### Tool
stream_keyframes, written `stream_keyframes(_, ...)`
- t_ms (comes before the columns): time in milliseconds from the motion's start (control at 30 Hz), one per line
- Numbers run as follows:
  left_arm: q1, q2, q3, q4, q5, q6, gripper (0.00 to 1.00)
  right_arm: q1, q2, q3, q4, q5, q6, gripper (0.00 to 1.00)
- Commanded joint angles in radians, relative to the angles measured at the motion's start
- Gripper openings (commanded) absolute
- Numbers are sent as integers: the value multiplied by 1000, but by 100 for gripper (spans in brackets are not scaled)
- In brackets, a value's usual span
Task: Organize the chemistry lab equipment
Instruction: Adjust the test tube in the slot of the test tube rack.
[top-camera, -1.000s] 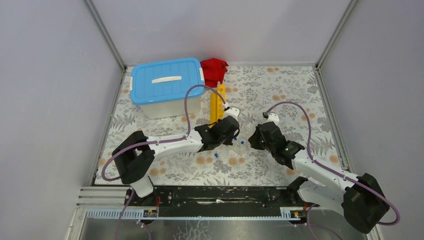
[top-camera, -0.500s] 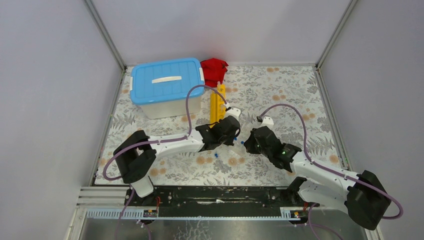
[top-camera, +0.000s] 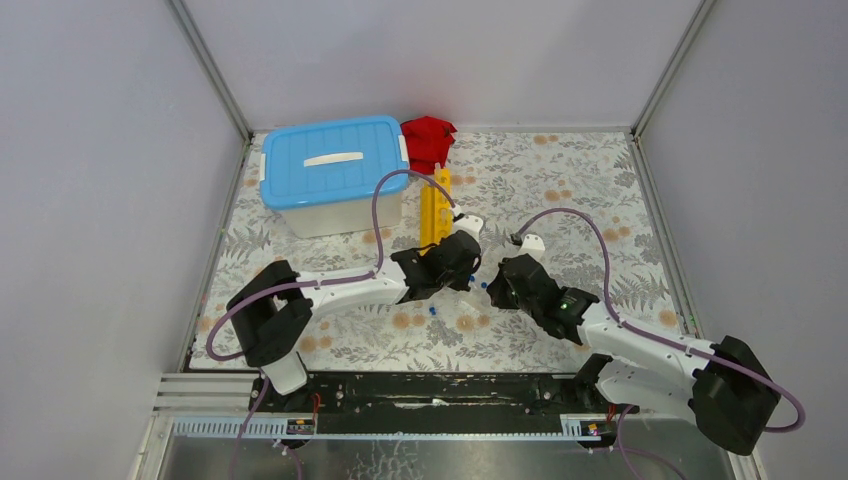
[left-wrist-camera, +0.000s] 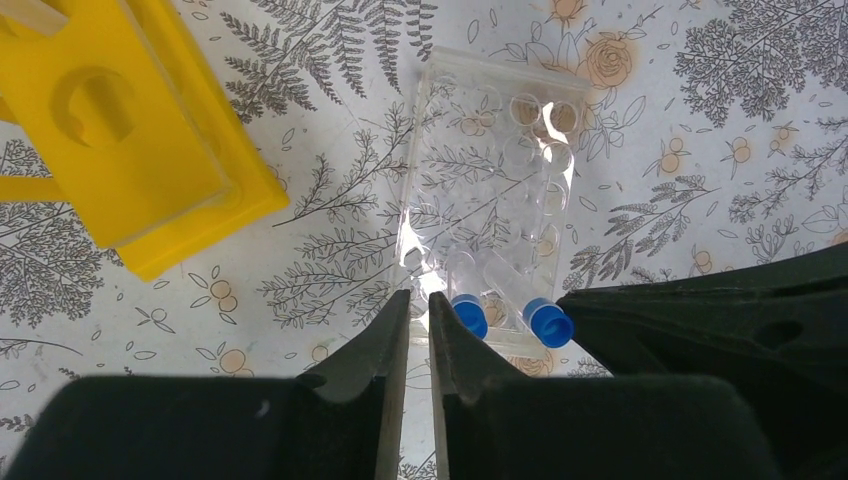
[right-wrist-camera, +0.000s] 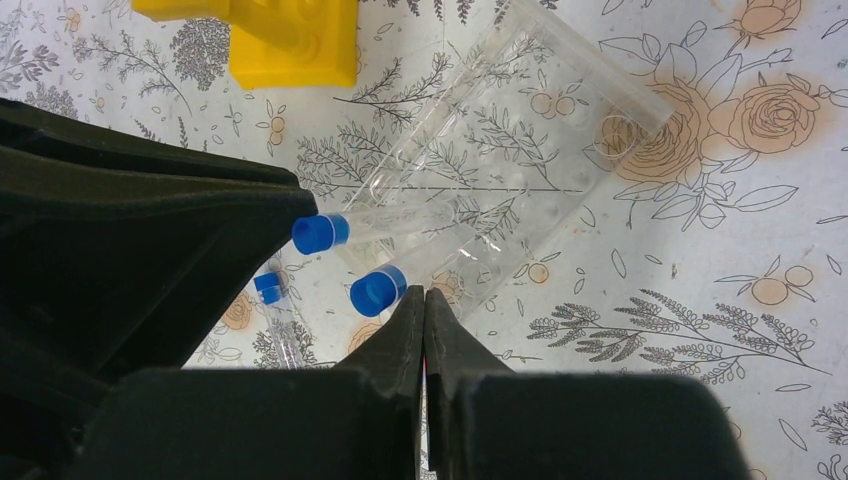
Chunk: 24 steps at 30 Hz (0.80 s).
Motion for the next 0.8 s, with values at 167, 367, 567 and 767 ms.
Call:
stream_keyframes(167,7,21,32,62,30,-8,18,13,7,48,23,33,8,0)
stream_keyframes(367,7,28,38,62,33,-10,17,14,12,52,26,34,7,0)
stream_keyframes(567,7,37,51,63,36,-10,17,15,18,54,30,33,7,0)
stream_keyframes(767,7,51,68,62,38,-10,17,15,20,54,32,34,6,0)
